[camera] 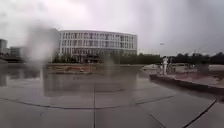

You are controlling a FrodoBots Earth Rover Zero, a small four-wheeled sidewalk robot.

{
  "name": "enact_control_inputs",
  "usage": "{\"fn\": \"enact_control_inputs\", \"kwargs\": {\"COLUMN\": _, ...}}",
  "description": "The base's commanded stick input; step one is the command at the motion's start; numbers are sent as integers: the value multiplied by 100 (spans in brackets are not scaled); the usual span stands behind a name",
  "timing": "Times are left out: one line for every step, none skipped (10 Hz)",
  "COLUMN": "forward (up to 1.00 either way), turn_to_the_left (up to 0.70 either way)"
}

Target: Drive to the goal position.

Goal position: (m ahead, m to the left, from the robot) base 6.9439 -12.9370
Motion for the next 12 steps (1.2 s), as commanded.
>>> {"fn": "enact_control_inputs", "kwargs": {"forward": 70, "turn_to_the_left": 0}}
{"fn": "enact_control_inputs", "kwargs": {"forward": 70, "turn_to_the_left": 0}}
{"fn": "enact_control_inputs", "kwargs": {"forward": 70, "turn_to_the_left": 0}}
{"fn": "enact_control_inputs", "kwargs": {"forward": 70, "turn_to_the_left": 0}}
{"fn": "enact_control_inputs", "kwargs": {"forward": 70, "turn_to_the_left": -35}}
{"fn": "enact_control_inputs", "kwargs": {"forward": 70, "turn_to_the_left": -23}}
{"fn": "enact_control_inputs", "kwargs": {"forward": 70, "turn_to_the_left": -7}}
{"fn": "enact_control_inputs", "kwargs": {"forward": 70, "turn_to_the_left": 0}}
{"fn": "enact_control_inputs", "kwargs": {"forward": 70, "turn_to_the_left": 0}}
{"fn": "enact_control_inputs", "kwargs": {"forward": 70, "turn_to_the_left": -15}}
{"fn": "enact_control_inputs", "kwargs": {"forward": 70, "turn_to_the_left": -33}}
{"fn": "enact_control_inputs", "kwargs": {"forward": 70, "turn_to_the_left": -25}}
